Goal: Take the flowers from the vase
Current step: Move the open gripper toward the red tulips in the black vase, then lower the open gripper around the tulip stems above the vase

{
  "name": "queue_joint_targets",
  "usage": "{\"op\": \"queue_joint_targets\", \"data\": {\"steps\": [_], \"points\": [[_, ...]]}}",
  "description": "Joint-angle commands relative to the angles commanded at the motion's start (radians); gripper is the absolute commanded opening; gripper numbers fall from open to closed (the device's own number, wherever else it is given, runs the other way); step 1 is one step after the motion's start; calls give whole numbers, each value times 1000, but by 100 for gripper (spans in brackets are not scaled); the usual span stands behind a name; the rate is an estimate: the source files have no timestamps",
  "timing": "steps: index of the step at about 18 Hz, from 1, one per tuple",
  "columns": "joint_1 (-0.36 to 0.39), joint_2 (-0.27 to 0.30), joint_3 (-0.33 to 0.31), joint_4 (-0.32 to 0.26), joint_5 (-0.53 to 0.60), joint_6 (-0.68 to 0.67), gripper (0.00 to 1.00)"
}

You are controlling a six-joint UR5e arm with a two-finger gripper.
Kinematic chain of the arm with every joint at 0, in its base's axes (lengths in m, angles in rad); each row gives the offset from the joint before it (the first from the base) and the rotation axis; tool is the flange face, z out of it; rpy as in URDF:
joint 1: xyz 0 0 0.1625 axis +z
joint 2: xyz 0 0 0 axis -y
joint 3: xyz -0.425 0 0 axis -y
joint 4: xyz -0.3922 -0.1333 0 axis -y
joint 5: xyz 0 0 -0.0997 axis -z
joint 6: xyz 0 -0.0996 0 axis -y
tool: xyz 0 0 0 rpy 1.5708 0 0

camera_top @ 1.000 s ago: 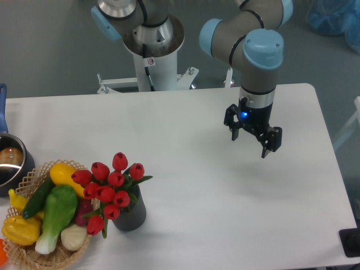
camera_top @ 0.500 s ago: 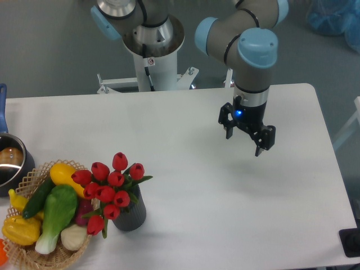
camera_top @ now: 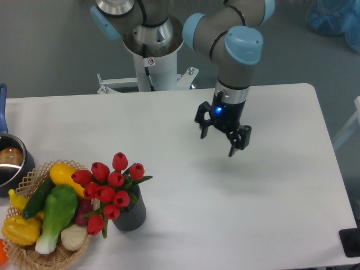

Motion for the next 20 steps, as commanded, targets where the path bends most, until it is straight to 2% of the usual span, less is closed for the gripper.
{"op": "queue_joint_targets", "data": {"steps": [4,9,12,18,20], "points": [[-11,-24,0,0,-259,-2,100],[-18,-44,5,2,-485,0,100],[-37,-64,6,3,-518,5,100],[-95,-121,64,0,-533,-2,100],[-97,-126,66,0,-576,0,100]]}}
